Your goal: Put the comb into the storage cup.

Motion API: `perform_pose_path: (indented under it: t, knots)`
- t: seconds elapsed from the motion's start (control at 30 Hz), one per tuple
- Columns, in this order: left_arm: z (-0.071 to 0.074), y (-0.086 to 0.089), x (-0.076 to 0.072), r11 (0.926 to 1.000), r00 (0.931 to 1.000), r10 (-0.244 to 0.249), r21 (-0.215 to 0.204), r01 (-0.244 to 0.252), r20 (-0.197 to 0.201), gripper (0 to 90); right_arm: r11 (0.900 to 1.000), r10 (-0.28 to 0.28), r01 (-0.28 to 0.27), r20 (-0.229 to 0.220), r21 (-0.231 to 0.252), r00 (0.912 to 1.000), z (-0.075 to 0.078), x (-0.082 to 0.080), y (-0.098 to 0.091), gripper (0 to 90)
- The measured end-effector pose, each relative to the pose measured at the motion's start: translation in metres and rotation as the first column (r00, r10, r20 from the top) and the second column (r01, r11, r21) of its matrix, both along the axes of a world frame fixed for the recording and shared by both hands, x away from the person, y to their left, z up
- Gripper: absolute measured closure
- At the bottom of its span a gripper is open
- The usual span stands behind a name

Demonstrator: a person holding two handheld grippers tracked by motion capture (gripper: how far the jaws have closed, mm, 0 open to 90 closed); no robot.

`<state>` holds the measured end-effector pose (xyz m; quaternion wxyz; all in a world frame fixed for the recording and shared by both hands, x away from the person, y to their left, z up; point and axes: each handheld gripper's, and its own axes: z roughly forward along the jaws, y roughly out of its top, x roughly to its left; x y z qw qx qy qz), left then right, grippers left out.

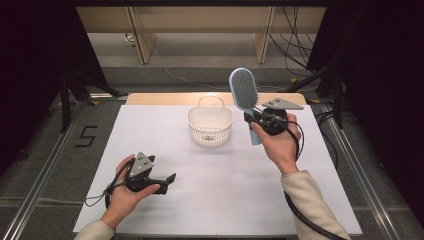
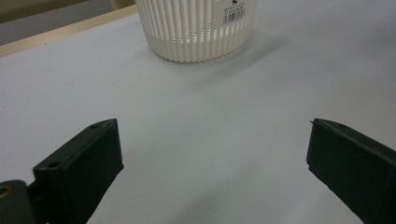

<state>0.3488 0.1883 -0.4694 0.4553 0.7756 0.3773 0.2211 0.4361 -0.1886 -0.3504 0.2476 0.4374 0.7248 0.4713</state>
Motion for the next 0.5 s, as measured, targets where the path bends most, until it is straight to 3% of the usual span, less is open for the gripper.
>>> perform_pose_path:
  t: [0.5]
  knots:
    - [-0.0004,0.0,0.0001,1.0,1.0,0.001,0.001,-0.001,-0.001,2.8,1.0,0.005,-0.005,0.003,0.002,1.0,0.0002,0.0036,0.0042,70.6]
